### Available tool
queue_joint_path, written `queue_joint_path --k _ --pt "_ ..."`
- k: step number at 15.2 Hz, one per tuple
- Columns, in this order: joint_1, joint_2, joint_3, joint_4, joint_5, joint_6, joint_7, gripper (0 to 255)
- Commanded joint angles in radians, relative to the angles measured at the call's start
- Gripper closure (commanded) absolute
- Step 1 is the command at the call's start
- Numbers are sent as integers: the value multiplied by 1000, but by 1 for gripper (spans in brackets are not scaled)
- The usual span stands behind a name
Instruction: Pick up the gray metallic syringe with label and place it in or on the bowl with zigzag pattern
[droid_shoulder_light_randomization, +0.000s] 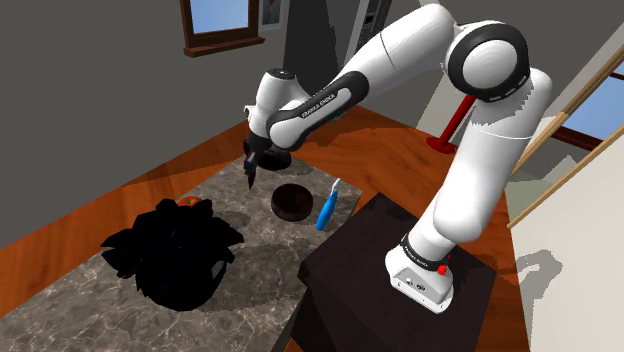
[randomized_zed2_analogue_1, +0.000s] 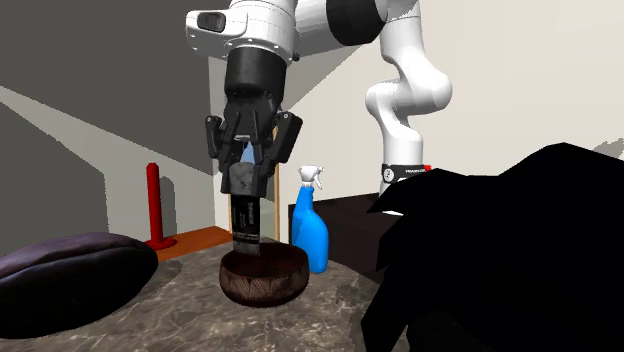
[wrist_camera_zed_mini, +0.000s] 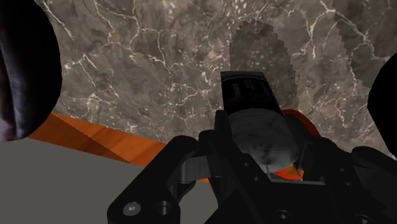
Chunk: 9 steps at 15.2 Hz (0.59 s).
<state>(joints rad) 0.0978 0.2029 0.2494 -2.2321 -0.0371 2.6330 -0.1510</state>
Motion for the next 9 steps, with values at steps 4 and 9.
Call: queue_joint_path --k 4,9 --pt "-73 -142 -2 -176 103 35 -155 255" --pt "-120 -274 -43 -322 208 43 -329 255"
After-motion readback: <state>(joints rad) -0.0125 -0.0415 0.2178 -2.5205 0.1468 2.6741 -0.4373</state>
